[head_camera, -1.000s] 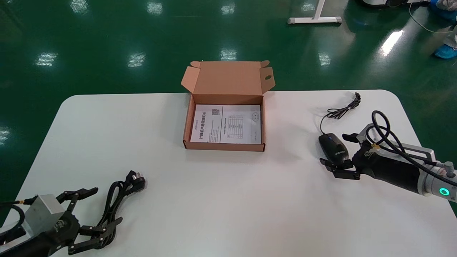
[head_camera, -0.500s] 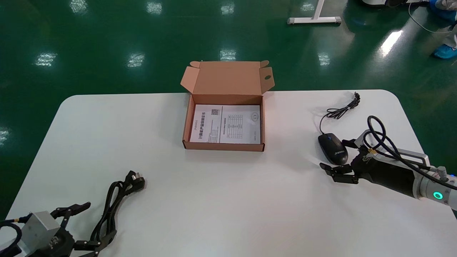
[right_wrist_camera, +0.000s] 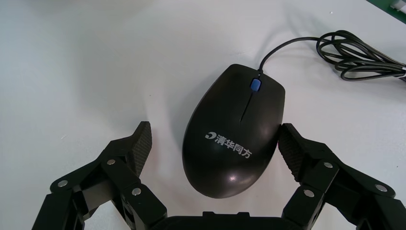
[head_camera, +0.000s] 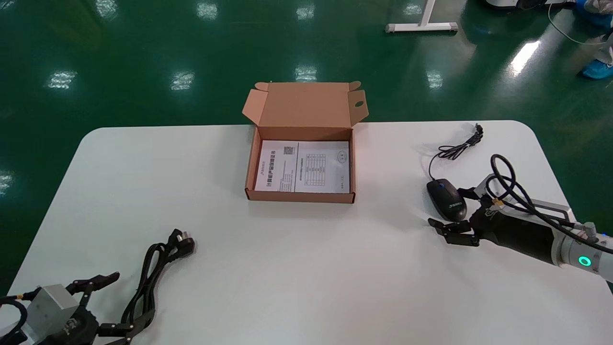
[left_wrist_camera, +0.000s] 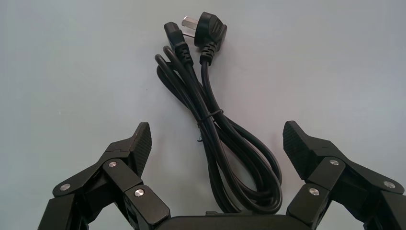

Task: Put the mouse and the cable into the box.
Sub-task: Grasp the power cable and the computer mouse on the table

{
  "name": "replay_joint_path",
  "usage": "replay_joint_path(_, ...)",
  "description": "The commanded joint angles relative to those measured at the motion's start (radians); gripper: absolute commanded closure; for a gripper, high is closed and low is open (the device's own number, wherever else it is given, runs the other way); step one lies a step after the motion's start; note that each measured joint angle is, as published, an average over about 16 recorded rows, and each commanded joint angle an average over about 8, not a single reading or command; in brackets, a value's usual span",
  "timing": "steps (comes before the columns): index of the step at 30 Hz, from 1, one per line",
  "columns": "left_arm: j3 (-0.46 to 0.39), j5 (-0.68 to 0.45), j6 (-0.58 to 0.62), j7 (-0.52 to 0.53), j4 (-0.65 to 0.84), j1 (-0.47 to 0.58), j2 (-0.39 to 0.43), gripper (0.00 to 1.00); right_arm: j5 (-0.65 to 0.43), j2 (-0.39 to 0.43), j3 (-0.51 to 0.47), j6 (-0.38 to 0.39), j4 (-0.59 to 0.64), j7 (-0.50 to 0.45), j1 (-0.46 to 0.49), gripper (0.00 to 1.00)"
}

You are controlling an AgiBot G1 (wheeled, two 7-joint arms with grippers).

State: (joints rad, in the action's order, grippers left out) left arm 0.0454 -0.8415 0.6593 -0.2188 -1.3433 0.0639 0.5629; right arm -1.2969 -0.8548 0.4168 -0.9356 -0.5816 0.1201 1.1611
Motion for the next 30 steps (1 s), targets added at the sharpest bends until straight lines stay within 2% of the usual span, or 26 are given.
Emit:
replay_joint_path(1,0.0,0.001,0.005,-0.001,0.004,0.002,0.0,0.0,0.0,0.001,0.0,0.0,-0.002,0.0,-0.001,0.0)
replay_joint_path(14,-0.039,-0.034,-0.014,0.006,0.023,0.024,0.006,0.0,0.0,0.0,0.0,0.0,0.0,0.0,0.0,0.0)
replay_joint_path(15,-0.041,-0.037,-0.015,0.006,0.023,0.024,0.004,0.05,0.0,0.0,0.0,0.0,0.0,0.0,0.0,0.0)
replay_joint_path(16,-0.043,-0.04,-0.015,0.006,0.022,0.024,0.003,0.14,0.0,0.0,0.0,0.0,0.0,0.0,0.0,0.0)
replay_joint_path(18,-0.046,-0.044,-0.017,0.005,0.022,0.024,0.0,0.39,0.0,0.0,0.001,0.0,0.0,0.0,0.0,0.0)
replay_joint_path(20,-0.047,-0.046,-0.017,0.005,0.022,0.024,-0.001,0.64,0.0,0.0,0.001,0.0,0.0,0.0,0.0,0.14)
replay_joint_path(22,-0.046,-0.045,-0.017,0.005,0.022,0.024,0.0,0.89,0.0,0.0,0.001,0.0,0.0,0.0,0.0,0.39)
replay_joint_path(23,-0.045,-0.044,-0.016,0.005,0.022,0.024,0.0,0.97,0.0,0.0,0.0,0.0,0.0,0.0,0.0,0.52)
replay_joint_path(24,-0.045,-0.043,-0.016,0.005,0.022,0.024,0.0,1.0,0.0,0.0,0.0,0.0,0.0,0.0,0.0,0.64)
replay_joint_path(26,-0.043,-0.041,-0.016,0.005,0.023,0.024,0.001,1.0,0.0,0.0,0.0,0.0,0.0,0.0,0.0,0.89)
replay_joint_path(27,-0.043,-0.04,-0.016,0.005,0.023,0.024,0.002,1.0,0.0,0.0,0.0,0.0,0.0,0.0,0.0,0.97)
replay_joint_path(28,-0.042,-0.04,-0.015,0.005,0.023,0.024,0.002,1.0,0.0,0.0,0.0,0.0,0.0,0.0,0.0,1.0)
replay_joint_path(30,-0.042,-0.038,-0.015,0.005,0.023,0.024,0.003,1.0,0.0,0.0,0.0,0.0,0.0,0.0,0.0,1.0)
